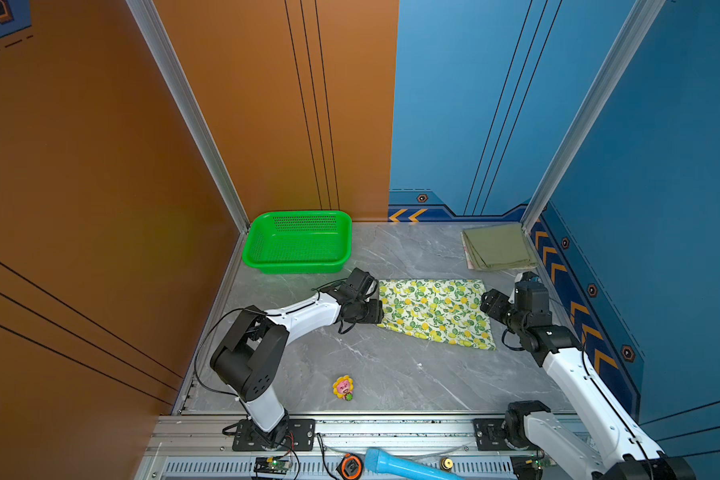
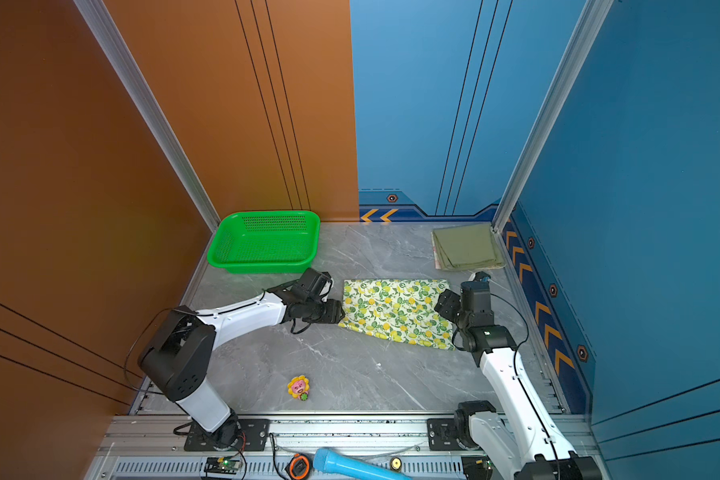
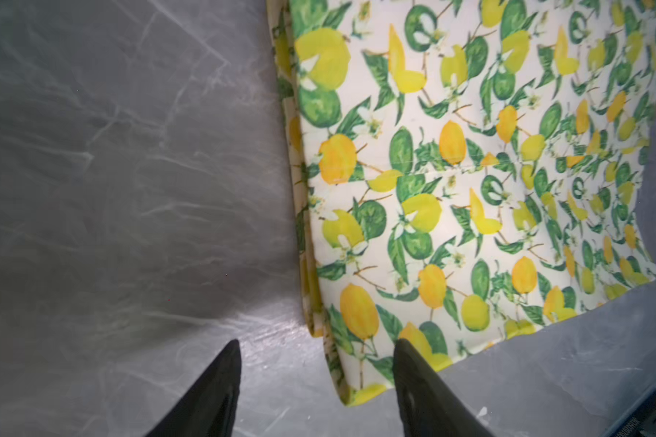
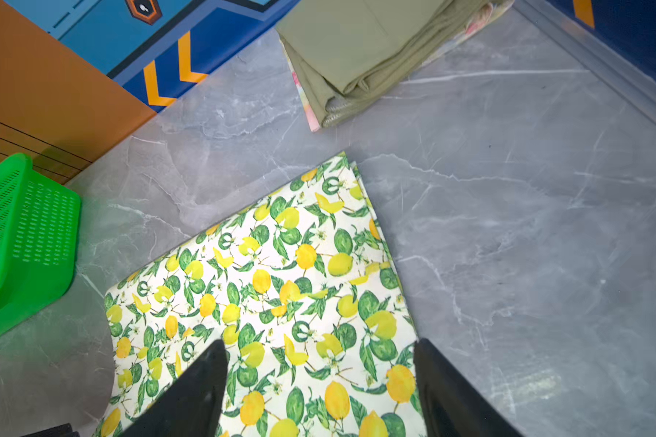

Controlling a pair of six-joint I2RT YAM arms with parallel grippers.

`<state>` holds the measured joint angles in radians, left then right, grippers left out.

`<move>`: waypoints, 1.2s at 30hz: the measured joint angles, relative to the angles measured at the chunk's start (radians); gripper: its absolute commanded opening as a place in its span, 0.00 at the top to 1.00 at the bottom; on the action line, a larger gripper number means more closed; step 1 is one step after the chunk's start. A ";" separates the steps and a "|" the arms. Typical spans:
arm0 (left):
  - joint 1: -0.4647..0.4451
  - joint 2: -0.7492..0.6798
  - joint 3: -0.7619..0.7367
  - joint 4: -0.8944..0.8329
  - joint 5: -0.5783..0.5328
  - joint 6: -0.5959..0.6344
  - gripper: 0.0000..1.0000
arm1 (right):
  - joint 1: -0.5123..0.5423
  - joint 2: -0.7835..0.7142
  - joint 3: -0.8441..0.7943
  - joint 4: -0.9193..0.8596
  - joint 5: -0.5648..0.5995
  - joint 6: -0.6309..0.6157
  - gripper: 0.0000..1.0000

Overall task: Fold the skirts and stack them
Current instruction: 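Fold the skirt's far half toward the robot with both grippers, then grip the folded skirt's near edge with both grippers for the next fold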

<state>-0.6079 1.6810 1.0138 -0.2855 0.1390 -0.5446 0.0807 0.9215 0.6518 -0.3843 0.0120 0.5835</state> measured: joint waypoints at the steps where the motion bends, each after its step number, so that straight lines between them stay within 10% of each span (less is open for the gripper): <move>1: 0.000 0.000 0.000 -0.002 -0.005 -0.004 0.35 | 0.002 0.006 -0.007 -0.008 0.000 0.012 0.25; 36: -0.046 0.050 0.044 -0.110 0.096 -0.375 0.38 | -0.117 0.167 -0.185 -0.109 -0.069 0.298 0.44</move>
<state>-0.6540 1.7313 1.0580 -0.3954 0.2352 -0.9199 -0.0364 1.0885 0.4671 -0.4938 -0.0570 0.8814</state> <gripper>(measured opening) 0.630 0.567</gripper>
